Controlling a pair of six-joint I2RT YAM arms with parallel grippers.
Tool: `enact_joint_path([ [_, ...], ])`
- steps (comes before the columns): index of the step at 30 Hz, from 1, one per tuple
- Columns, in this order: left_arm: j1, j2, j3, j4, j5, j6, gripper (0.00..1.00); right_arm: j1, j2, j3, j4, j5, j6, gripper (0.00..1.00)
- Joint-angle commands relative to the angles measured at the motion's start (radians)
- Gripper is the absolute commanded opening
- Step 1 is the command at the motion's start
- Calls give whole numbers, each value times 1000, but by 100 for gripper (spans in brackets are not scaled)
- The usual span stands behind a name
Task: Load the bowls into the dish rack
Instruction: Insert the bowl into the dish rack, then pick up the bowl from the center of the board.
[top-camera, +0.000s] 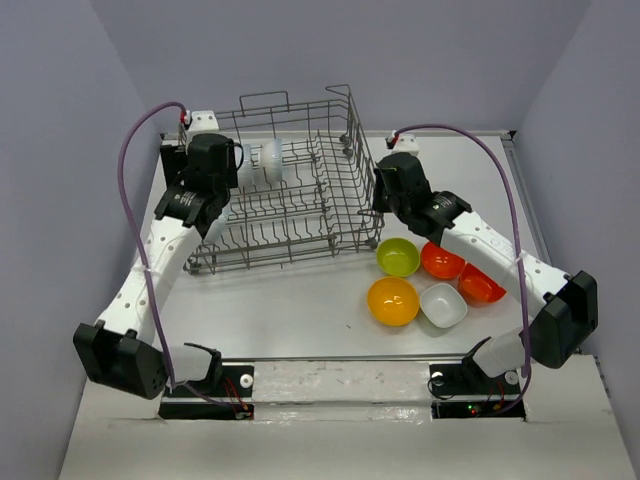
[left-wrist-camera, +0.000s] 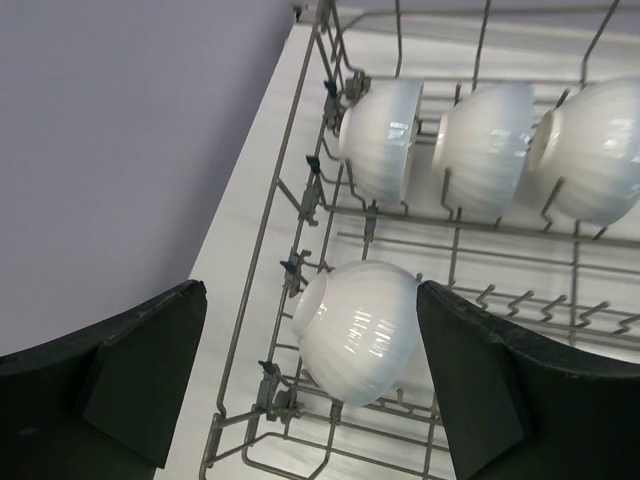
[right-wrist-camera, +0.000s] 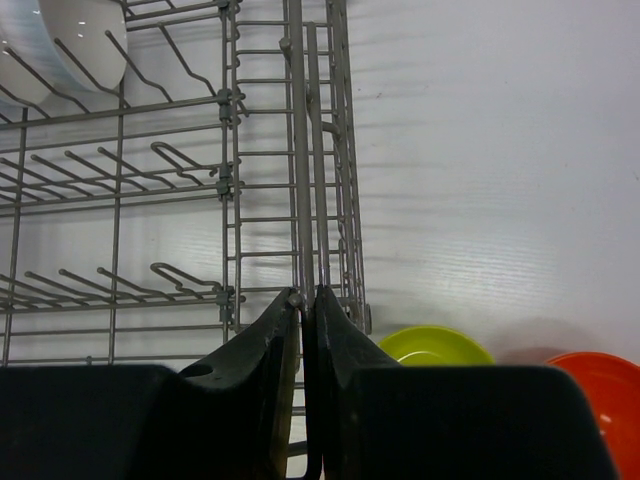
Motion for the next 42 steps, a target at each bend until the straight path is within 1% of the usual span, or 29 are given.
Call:
enact_joint_path([
  [1, -16, -90, 85, 76, 25, 8, 99, 4, -24, 132, 26, 20, 17, 26],
  [2, -17, -96, 92, 71, 19, -1, 99, 4, -21, 142, 24, 14, 17, 32],
  [4, -17, -115, 118, 57, 14, -27, 99, 4, -13, 172, 22, 14, 17, 39],
  [5, -17, -124, 121, 56, 19, -33, 99, 4, -10, 179, 22, 15, 13, 45],
  [7, -17, -158, 109, 66, 40, -42, 99, 4, -5, 196, 22, 26, 7, 53],
  [8, -17, -167, 102, 74, 78, -45, 99, 4, -2, 211, 22, 32, 3, 56],
  [12, -17, -237, 45, 121, 172, -76, 99, 4, -17, 245, -4, 96, 3, 62],
  [13, -17, -259, 2, 137, 184, -84, 99, 4, -28, 244, -16, 118, 4, 63],
  [15, -17, -360, -74, 196, 226, -102, 99, 4, -80, 209, -57, 222, 16, 66],
  [16, -20, -388, -104, 241, 246, -116, 99, 4, -103, 157, -82, 291, 24, 66],
  [17, -23, -411, -130, 261, 247, -122, 99, 4, -129, 156, -91, 323, 32, 67],
  [18, -26, -435, -180, 282, 259, -119, 99, 4, -186, 85, -100, 357, 38, 68],
  [19, -31, -469, -199, 296, 276, -119, 99, 4, -212, 45, -121, 381, 47, 70],
  [21, -40, -488, -222, 309, 293, -128, 99, -6, -261, -30, -152, 440, 87, 71],
  [22, -48, -500, -236, 310, 324, -137, 99, -18, -304, -91, -190, 448, 117, 71],
  [24, -60, -517, -266, 327, 342, -151, 99, -28, -346, -141, -238, 452, 156, 72],
  [29, -101, -543, -310, 356, 393, -148, 99, -29, -461, -202, -415, 393, 253, 70],
  [30, -114, -540, -320, 356, 402, -145, 99, -29, -468, -213, -456, 365, 257, 68],
  [32, -120, -537, -331, 362, 411, -145, 99, -29, -478, -232, -487, 343, 282, 66],
  [33, -120, -534, -336, 365, 430, -139, 99, -29, -482, -258, -491, 299, 289, 66],
  [34, -120, -529, -339, 367, 433, -137, 99, -29, -482, -270, -493, 273, 291, 65],
  [35, -120, -528, -339, 365, 434, -134, 99, -29, -472, -287, -493, 209, 287, 64],
  [39, -120, -529, -342, 368, 434, -128, 99, -29, -444, -325, -490, 109, 290, 58],
  [42, -121, -529, -349, 370, 434, -125, 99, -29, -453, -423, -444, 11, 294, 56],
])
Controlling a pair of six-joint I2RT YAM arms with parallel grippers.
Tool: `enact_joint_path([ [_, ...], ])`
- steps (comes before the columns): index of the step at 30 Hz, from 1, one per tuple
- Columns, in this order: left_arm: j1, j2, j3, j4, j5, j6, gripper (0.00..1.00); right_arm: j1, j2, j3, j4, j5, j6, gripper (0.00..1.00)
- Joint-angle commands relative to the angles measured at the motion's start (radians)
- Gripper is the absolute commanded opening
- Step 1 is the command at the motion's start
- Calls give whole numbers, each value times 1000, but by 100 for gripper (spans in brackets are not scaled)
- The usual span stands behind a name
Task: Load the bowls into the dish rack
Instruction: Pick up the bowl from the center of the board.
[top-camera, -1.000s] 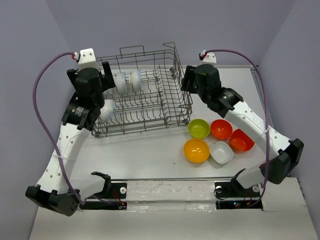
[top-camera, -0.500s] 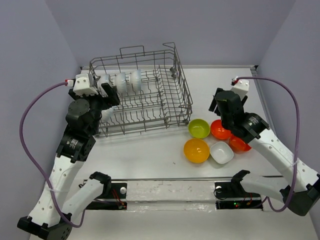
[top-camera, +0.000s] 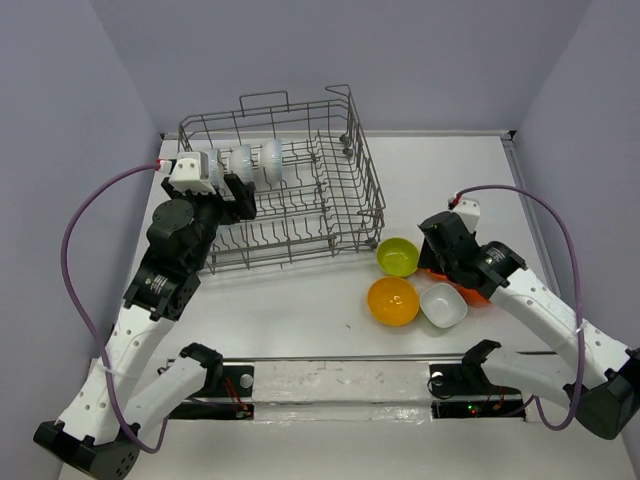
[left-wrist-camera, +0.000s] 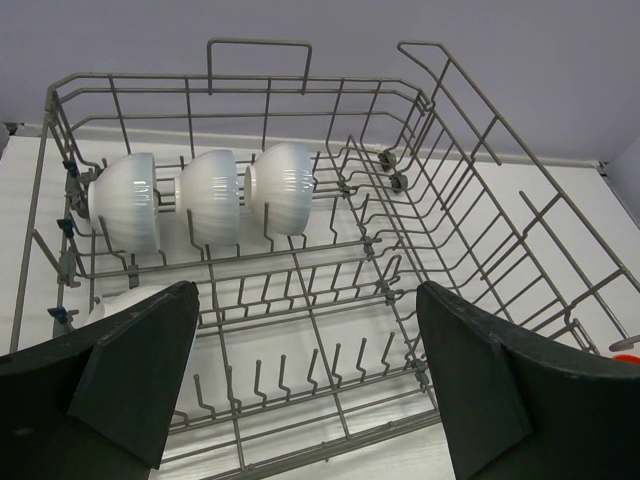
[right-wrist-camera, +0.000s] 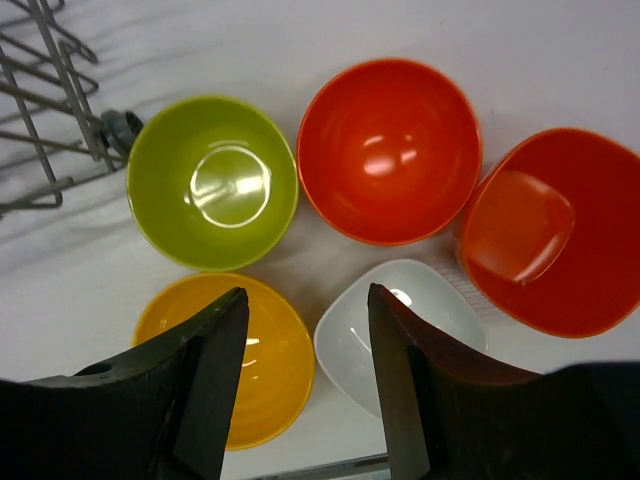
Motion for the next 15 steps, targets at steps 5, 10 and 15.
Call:
enact_joint_path([
  [5, -4, 5, -13, 72, 14, 15, 99, -2, -3, -166, 112, -229, 41, 52],
  [10, -4, 14, -15, 72, 13, 18, 99, -2, 22, -215, 184, -272, 55, 50],
  [15, -4, 23, -18, 73, 13, 18, 99, -2, 36, -261, 245, -283, 58, 49],
])
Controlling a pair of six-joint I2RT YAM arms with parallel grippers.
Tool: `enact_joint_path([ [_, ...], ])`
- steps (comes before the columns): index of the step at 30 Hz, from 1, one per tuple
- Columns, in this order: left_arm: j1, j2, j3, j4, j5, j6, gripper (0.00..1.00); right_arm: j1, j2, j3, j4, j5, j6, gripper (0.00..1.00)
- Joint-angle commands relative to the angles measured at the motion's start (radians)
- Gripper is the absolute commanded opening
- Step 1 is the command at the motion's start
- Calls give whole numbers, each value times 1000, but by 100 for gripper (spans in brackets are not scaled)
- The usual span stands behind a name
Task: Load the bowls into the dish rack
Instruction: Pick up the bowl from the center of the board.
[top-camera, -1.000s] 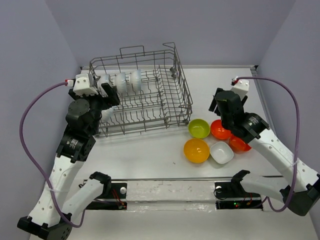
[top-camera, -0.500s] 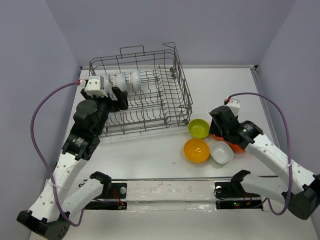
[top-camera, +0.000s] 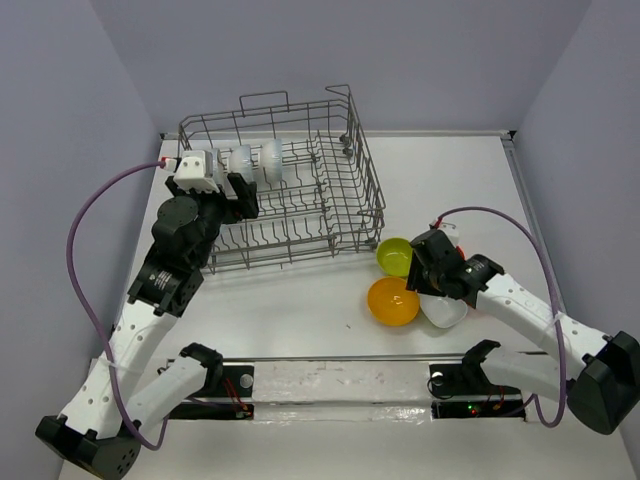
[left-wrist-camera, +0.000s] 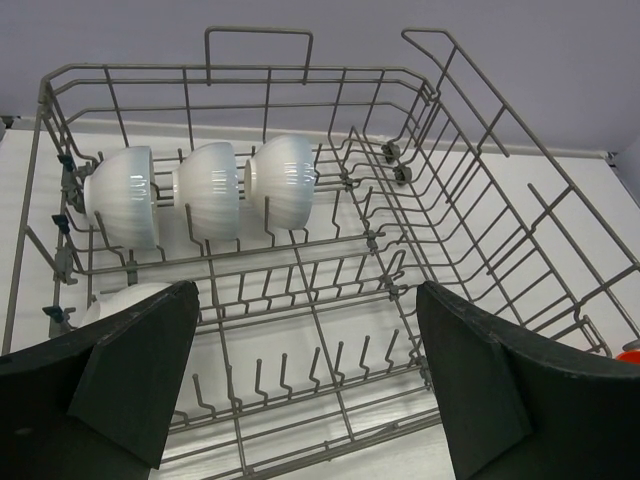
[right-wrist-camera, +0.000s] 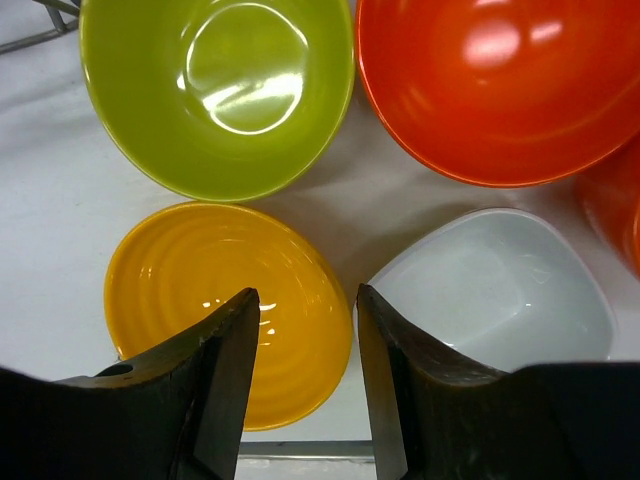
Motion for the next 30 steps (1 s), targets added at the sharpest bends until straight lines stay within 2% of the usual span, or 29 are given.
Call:
enact_joint_path([
  [1, -4, 4, -11, 55, 9, 11, 99, -2, 14, -30, 104, -27, 16, 49],
  [14, -9, 11, -13, 51, -2, 11, 99, -2, 63, -99, 198, -27, 34, 49],
  [28, -10, 27, 1, 26, -19, 12, 99, -2, 46, -154, 246, -64, 45, 49],
  [30, -10, 28, 1, 25, -19, 11, 99, -2, 31, -163, 249, -68, 51, 46],
])
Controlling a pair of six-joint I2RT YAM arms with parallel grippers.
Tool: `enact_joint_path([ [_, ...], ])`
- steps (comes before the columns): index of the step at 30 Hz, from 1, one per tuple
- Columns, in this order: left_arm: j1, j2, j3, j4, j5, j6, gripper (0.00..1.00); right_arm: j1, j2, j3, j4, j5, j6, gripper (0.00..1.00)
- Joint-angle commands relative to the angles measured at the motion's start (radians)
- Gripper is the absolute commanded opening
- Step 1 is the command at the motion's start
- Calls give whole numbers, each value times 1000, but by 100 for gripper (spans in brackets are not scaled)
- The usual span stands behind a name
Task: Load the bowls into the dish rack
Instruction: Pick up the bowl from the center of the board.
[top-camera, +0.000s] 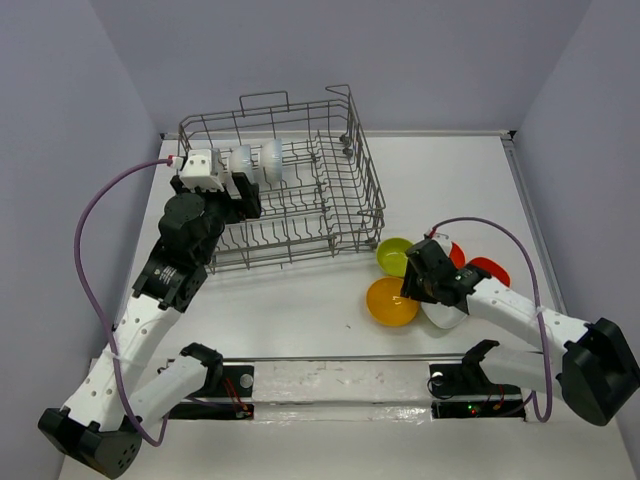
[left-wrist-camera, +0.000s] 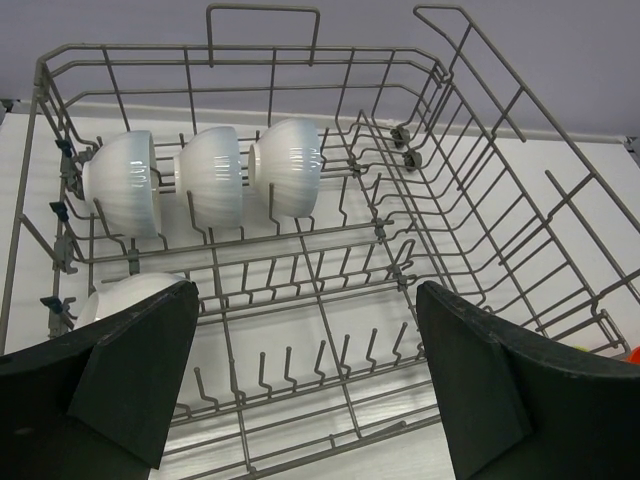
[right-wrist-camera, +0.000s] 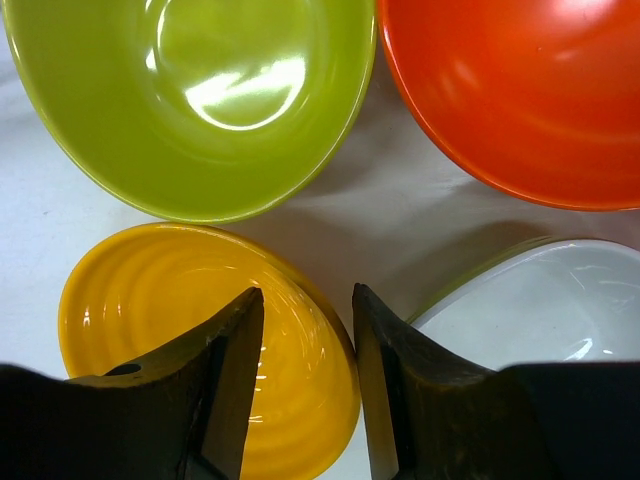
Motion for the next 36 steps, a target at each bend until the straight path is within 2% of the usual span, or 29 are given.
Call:
enact_joint_path([
  [1, -8, 1, 7, 28, -11, 10, 99, -2, -37, -17, 40, -18, 20, 45],
  [11, -8, -7, 8, 25, -17, 7, 99, -2, -84, -60, 53, -52, 45, 39],
  [22, -9, -5, 10, 23, -19, 7, 99, -2, -110, -103, 80, -72, 68, 37],
  [25, -9, -7, 10, 20, -27, 6, 99, -2, -122, -103, 80, -75, 69, 31],
  [28, -9, -8, 8, 17, -39, 7, 99, -2, -145, -94, 71, -85, 71, 19],
  [29, -9, -8, 8, 15, -42, 9, 99, -2, -152, -88, 65, -87, 71, 12],
  [32, -11, -1, 13, 6, -40, 6, 99, -2, -179, -46, 28, -82, 71, 1],
  [36, -11, 19, 27, -11, -36, 0, 99, -2, -231, 35, -44, -49, 68, 1],
])
